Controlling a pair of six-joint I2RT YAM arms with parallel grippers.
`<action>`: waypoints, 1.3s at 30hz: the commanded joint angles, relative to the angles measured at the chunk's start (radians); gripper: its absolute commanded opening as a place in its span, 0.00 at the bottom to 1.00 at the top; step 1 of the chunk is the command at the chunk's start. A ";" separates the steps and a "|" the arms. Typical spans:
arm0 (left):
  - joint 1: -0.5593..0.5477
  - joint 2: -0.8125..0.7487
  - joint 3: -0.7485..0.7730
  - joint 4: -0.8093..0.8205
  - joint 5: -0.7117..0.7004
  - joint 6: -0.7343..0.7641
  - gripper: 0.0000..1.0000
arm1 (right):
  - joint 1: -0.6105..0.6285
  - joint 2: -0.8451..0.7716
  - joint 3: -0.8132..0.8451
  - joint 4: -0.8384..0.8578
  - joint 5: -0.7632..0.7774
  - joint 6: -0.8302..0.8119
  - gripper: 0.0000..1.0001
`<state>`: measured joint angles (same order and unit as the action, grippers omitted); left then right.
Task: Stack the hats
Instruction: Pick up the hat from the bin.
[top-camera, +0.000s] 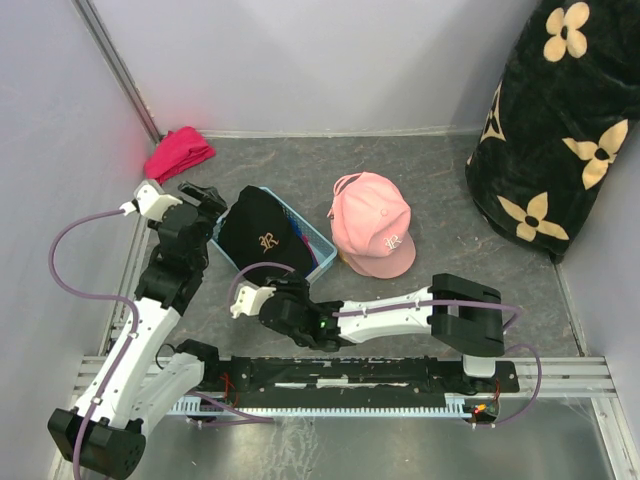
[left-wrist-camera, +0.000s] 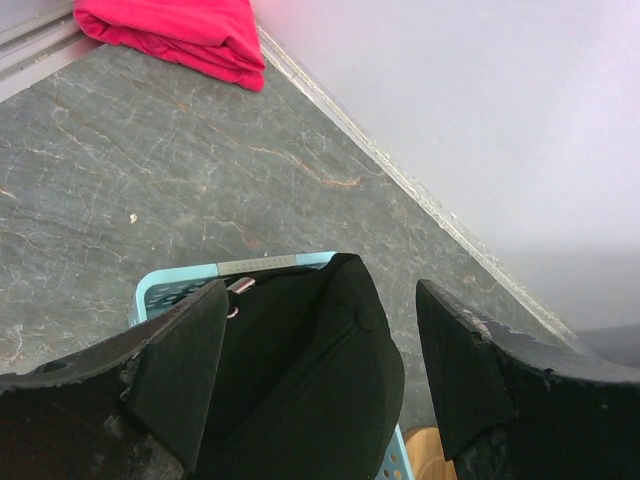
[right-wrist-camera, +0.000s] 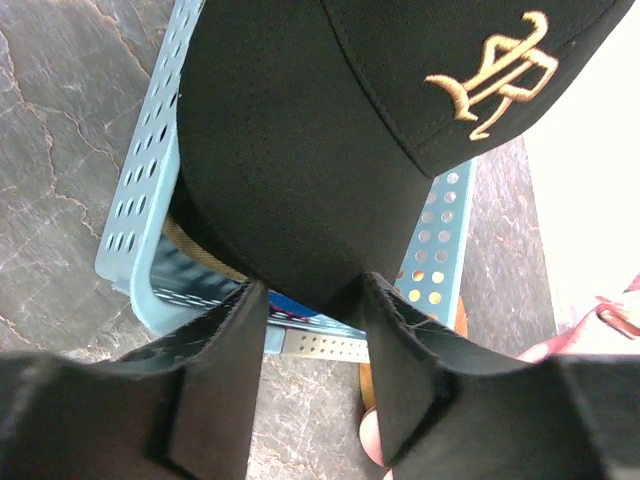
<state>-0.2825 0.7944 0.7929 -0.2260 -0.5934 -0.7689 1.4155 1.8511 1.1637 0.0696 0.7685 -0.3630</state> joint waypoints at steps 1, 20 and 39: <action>0.005 -0.015 -0.014 0.060 -0.014 -0.047 0.82 | -0.001 0.004 -0.026 0.111 0.049 -0.064 0.43; 0.006 -0.013 -0.003 0.070 -0.018 -0.058 0.82 | 0.004 -0.112 -0.063 0.264 0.119 -0.200 0.01; 0.006 -0.056 -0.013 0.077 -0.041 -0.079 0.83 | -0.059 -0.200 0.044 0.305 0.115 -0.374 0.01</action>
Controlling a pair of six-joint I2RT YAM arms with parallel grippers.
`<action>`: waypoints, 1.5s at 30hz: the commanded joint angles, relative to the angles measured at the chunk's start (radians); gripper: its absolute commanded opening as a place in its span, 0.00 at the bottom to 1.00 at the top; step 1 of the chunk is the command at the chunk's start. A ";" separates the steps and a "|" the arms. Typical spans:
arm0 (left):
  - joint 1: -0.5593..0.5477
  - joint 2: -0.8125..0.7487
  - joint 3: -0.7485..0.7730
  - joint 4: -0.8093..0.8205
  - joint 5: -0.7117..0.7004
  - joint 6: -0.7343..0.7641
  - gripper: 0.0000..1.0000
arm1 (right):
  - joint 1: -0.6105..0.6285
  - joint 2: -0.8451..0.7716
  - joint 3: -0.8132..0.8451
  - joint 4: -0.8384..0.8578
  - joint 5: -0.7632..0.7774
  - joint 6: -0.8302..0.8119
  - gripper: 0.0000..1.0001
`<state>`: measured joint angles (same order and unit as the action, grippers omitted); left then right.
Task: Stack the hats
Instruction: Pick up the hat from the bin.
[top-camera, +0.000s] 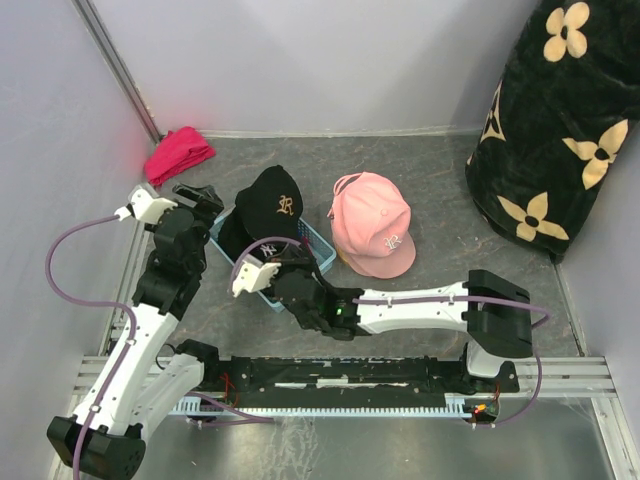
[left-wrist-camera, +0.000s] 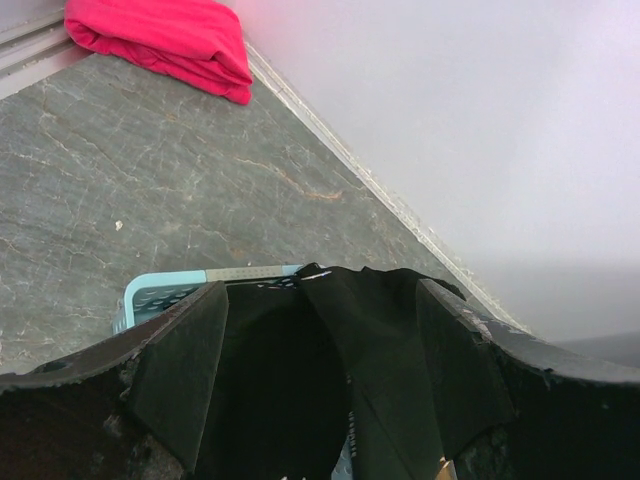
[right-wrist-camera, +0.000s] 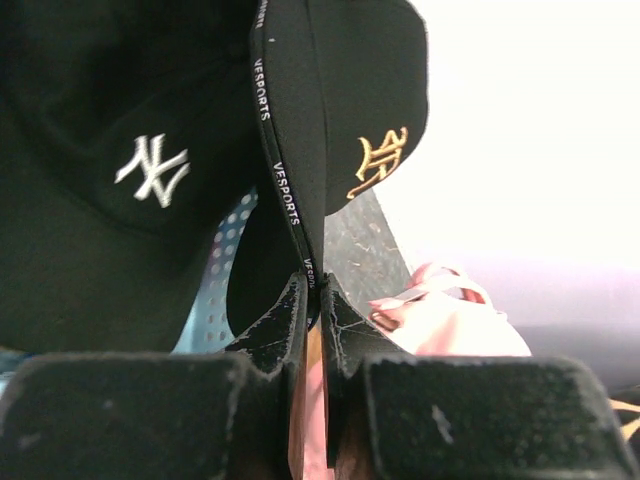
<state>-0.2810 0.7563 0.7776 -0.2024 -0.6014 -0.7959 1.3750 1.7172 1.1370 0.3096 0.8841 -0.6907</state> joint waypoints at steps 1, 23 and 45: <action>0.006 -0.018 0.000 0.055 -0.032 -0.054 0.83 | -0.021 -0.070 0.079 0.061 -0.005 -0.052 0.01; 0.006 -0.019 -0.013 0.085 -0.064 -0.055 0.83 | -0.111 -0.067 0.220 0.126 -0.083 -0.171 0.01; 0.013 0.077 0.032 0.130 0.072 -0.066 0.85 | -0.252 -0.187 0.226 0.234 -0.211 -0.292 0.01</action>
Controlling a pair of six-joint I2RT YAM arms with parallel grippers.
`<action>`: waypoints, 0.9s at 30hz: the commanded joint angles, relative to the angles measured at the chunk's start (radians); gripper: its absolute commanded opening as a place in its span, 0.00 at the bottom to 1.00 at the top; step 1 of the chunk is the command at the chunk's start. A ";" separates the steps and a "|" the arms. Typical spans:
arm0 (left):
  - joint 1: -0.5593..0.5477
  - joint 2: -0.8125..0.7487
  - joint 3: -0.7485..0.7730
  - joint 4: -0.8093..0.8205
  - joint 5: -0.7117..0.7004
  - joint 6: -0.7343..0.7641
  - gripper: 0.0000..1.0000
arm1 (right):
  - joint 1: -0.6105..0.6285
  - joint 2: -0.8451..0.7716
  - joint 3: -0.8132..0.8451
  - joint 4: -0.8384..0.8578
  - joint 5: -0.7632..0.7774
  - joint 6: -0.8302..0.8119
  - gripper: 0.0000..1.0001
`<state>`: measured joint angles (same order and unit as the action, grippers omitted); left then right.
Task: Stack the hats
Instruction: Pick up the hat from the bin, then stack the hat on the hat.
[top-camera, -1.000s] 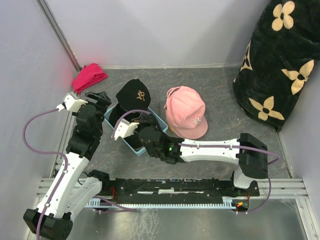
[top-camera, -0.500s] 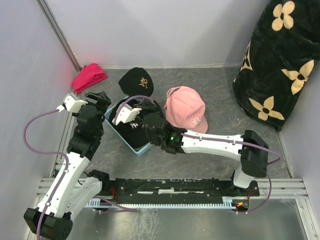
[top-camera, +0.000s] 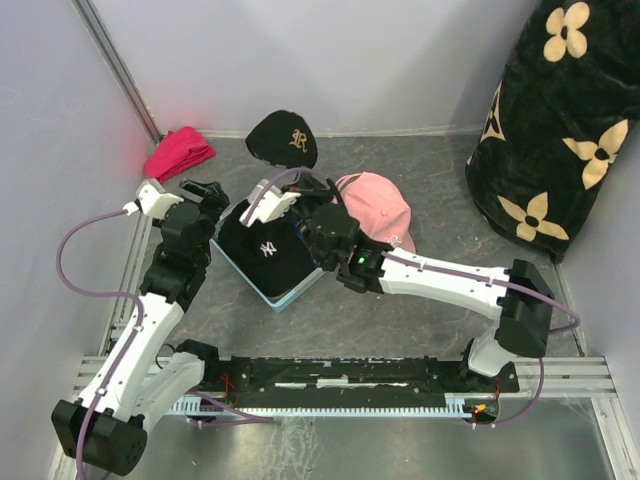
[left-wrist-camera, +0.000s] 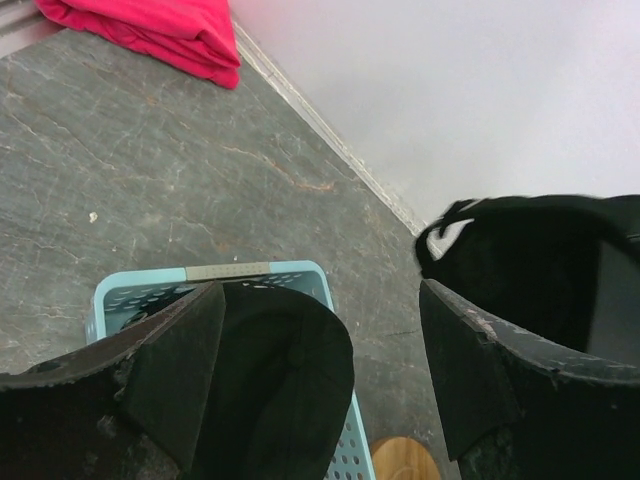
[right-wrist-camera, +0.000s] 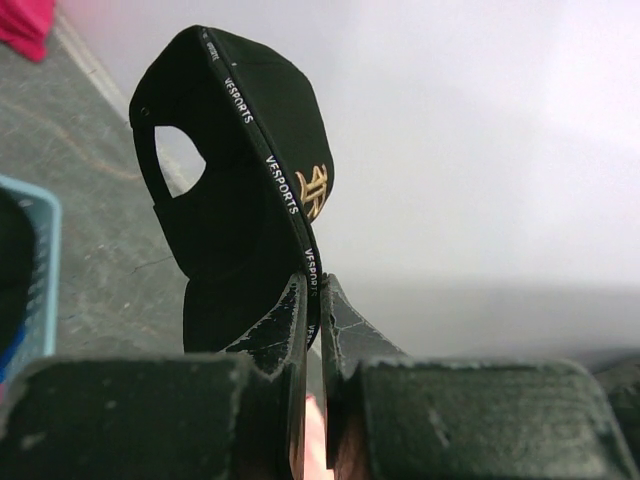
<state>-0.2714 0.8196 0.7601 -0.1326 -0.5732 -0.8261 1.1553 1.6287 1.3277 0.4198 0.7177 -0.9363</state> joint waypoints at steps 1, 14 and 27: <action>0.004 0.019 0.052 0.064 0.054 -0.036 0.85 | -0.045 -0.114 0.029 0.125 -0.048 -0.051 0.01; 0.004 0.168 0.120 0.137 0.253 -0.069 0.85 | -0.146 -0.319 -0.133 0.149 -0.114 -0.121 0.02; 0.005 0.429 0.215 0.410 0.792 -0.058 0.85 | -0.146 -0.497 -0.250 0.079 -0.065 -0.024 0.02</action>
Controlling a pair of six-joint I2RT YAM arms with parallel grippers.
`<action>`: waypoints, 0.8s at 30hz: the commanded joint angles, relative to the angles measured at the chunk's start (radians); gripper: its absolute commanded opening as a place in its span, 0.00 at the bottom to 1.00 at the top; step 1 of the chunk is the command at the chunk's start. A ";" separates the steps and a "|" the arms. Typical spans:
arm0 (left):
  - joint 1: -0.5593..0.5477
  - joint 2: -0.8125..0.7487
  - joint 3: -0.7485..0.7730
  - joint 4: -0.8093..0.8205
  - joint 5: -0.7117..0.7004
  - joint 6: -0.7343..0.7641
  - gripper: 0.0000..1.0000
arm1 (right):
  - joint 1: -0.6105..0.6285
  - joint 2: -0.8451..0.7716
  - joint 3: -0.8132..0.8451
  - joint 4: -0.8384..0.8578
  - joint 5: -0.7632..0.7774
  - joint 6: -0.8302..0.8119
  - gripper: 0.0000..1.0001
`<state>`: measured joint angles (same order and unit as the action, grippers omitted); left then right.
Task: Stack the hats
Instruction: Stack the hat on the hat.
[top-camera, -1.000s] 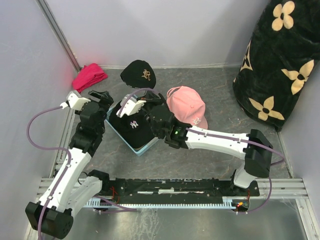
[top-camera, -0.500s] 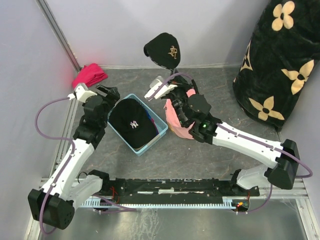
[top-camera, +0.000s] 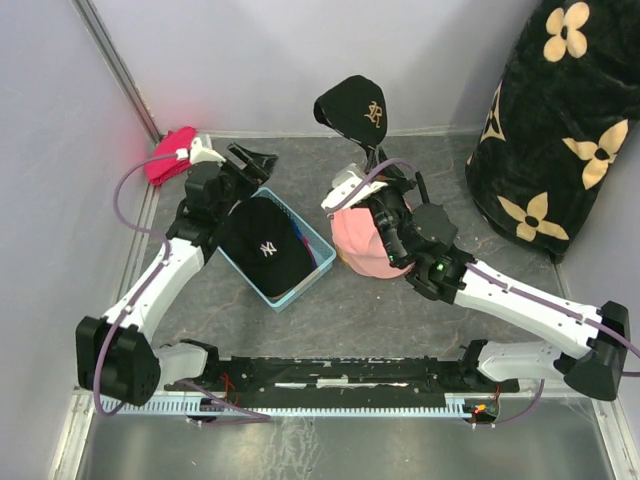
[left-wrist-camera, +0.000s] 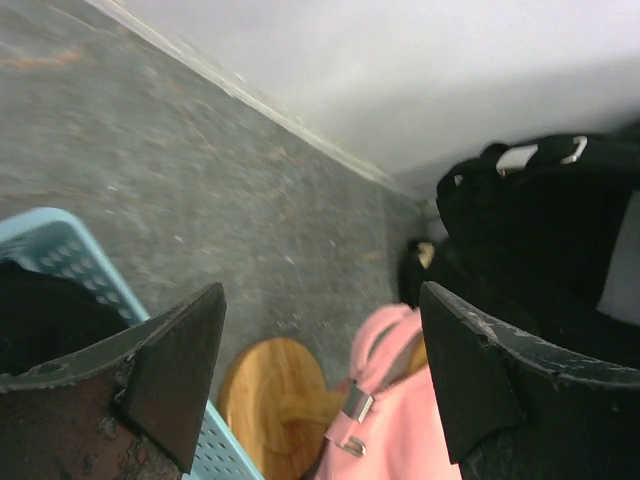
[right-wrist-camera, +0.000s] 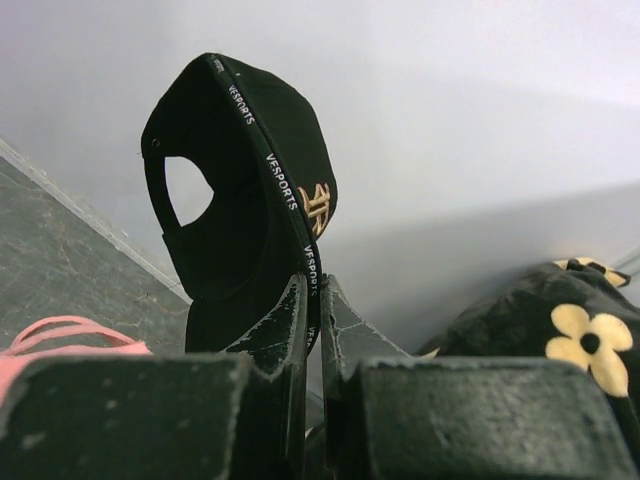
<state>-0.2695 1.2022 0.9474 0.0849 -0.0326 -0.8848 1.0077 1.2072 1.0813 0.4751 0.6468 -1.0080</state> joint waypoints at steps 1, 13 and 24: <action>0.003 0.061 0.023 0.237 0.290 0.010 0.85 | 0.002 -0.088 -0.004 0.009 0.004 0.061 0.02; -0.102 0.156 0.096 0.416 0.472 0.253 0.86 | 0.043 -0.132 -0.023 -0.059 0.010 0.083 0.02; -0.197 0.197 0.187 0.315 0.286 0.445 0.88 | 0.105 -0.159 -0.038 -0.052 0.034 0.039 0.02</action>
<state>-0.4534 1.4010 1.0874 0.4129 0.3508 -0.5594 1.0908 1.0908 1.0325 0.3645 0.6670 -0.9436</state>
